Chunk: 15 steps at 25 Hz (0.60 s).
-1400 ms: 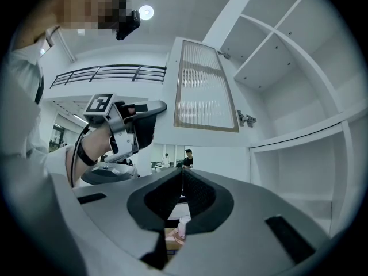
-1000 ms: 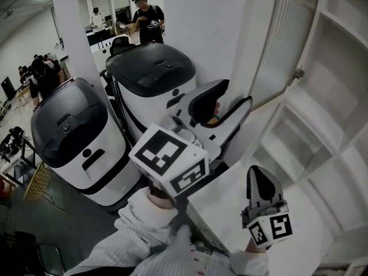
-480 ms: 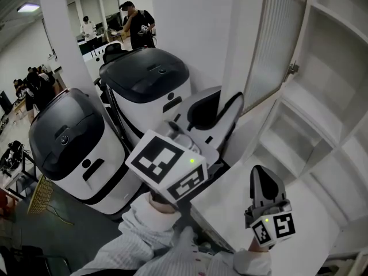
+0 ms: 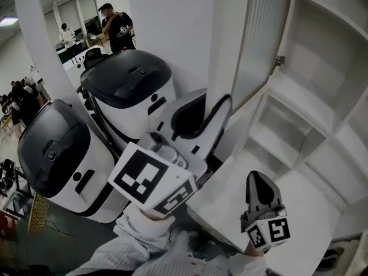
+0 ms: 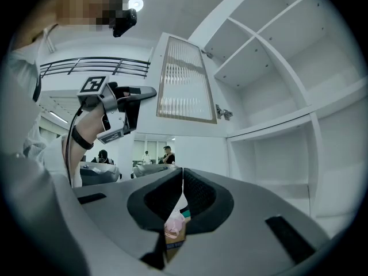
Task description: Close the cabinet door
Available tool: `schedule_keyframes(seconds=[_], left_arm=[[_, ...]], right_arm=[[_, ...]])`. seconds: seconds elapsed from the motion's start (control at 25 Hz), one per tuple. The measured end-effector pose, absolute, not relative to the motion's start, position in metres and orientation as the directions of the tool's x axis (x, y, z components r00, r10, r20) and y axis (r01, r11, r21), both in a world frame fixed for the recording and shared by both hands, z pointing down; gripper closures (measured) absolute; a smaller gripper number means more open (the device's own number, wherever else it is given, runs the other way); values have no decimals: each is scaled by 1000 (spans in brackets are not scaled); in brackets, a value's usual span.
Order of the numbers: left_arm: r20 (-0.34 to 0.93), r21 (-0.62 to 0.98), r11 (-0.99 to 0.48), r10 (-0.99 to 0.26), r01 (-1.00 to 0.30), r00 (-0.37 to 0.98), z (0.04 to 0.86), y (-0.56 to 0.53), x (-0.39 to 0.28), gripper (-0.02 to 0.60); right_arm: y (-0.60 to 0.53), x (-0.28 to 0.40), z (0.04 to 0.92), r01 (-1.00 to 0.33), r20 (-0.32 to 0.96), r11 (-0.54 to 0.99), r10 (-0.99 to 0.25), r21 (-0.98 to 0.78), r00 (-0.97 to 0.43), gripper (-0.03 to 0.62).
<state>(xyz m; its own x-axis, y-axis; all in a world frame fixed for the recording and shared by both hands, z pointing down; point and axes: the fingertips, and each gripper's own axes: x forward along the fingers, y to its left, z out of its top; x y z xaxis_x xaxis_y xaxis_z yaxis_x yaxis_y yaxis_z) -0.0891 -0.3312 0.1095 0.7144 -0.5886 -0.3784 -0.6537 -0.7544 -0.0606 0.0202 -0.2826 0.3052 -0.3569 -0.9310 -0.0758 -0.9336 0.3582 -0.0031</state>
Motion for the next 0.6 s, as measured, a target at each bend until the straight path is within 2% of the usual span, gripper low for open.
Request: schedule_keyframes(seconds=[0.36,0.6], left_arm=[[-381,-30,-734,-619,-678,687,108,-324,-84,503],[-387,-20,-698,-655,-716,649,108,-306,-61,499]], right_arm=[[-268,44,308,-945,-74,327,-942,7,-326,580],[-251,83,309,-939,-55,342,-938,14,-343,580]])
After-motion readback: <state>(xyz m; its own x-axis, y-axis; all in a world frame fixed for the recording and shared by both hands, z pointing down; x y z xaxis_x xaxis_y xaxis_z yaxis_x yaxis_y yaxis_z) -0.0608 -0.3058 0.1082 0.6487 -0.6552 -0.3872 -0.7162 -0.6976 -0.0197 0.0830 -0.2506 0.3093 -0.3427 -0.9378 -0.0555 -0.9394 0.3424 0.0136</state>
